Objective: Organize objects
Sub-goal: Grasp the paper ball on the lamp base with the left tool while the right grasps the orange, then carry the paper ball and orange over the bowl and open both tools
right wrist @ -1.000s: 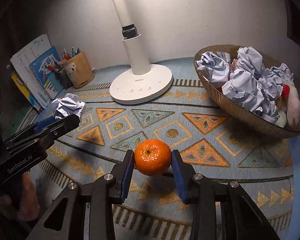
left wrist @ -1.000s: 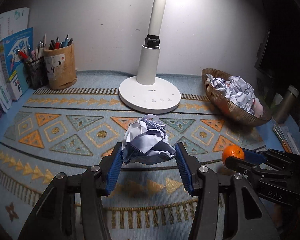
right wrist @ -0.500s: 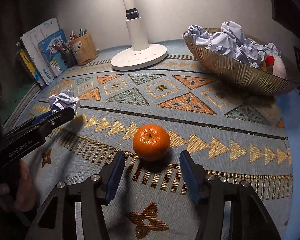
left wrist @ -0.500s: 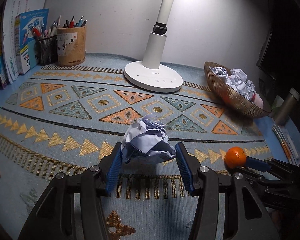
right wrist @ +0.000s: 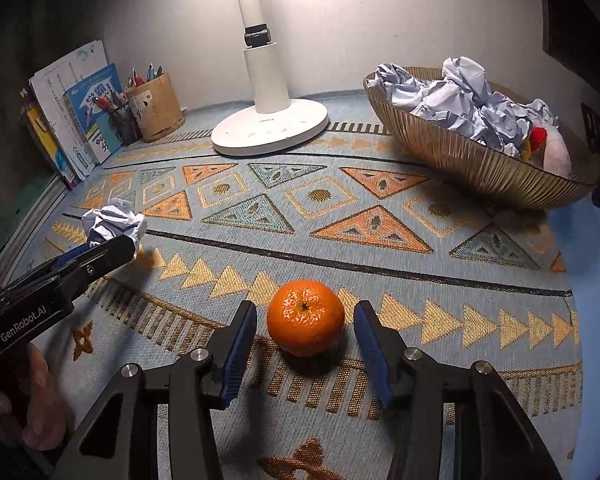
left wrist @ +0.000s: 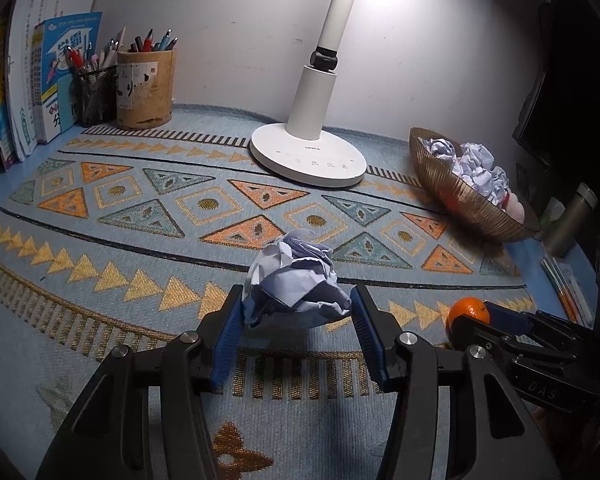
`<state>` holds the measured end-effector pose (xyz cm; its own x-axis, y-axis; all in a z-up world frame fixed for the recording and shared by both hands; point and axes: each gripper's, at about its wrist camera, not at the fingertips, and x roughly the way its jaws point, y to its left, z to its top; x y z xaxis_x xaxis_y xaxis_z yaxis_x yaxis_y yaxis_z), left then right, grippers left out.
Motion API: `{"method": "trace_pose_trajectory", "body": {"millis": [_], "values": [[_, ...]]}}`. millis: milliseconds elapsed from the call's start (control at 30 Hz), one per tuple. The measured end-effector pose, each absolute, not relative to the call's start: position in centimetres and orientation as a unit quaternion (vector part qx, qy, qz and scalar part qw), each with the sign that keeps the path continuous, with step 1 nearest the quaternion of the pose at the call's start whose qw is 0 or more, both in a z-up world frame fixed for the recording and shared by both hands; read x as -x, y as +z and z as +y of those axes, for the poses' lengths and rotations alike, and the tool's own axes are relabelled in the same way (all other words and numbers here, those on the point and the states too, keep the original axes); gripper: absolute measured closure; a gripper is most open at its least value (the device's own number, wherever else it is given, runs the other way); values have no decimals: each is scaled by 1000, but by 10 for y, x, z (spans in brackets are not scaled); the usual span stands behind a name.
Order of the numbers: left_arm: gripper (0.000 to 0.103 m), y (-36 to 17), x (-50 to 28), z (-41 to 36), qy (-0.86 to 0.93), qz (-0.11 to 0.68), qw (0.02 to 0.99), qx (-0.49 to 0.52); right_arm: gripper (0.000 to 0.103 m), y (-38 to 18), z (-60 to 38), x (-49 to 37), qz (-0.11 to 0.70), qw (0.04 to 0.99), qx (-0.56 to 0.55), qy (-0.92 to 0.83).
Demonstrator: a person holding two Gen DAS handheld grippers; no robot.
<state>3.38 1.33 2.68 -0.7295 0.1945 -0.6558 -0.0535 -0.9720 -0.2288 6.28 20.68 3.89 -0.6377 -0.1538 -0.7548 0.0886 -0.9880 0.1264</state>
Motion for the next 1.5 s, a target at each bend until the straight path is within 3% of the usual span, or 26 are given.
{"method": "trace_pose_trajectory", "body": {"millis": [233, 500, 633, 900, 1233, 1367, 1433, 1500], "values": [[53, 28, -34, 13, 925, -96, 67, 361, 65, 39, 202, -61, -38, 62, -421, -904], [53, 35, -37, 25, 932, -64, 60, 353, 66, 50, 213, -69, -64, 71, -406, -909], [53, 67, -30, 55, 937, -53, 112, 325, 66, 80, 244, -76, -92, 54, -372, -922], [53, 125, 32, 136, 940, -26, 200, 275, 66, 149, 338, -64, -148, -45, -278, -948], [53, 126, 134, 195, 926, -12, 232, 297, 66, 158, 394, 20, -192, -94, -276, -937], [45, 113, 156, 210, 919, 5, 248, 307, 66, 150, 407, 51, -223, -97, -291, -925], [17, 109, 161, 211, 921, 1, 238, 309, 65, 145, 410, 63, -230, -75, -301, -923], [15, 108, 161, 205, 922, -18, 237, 306, 64, 143, 410, 70, -220, -76, -316, -920]]}}
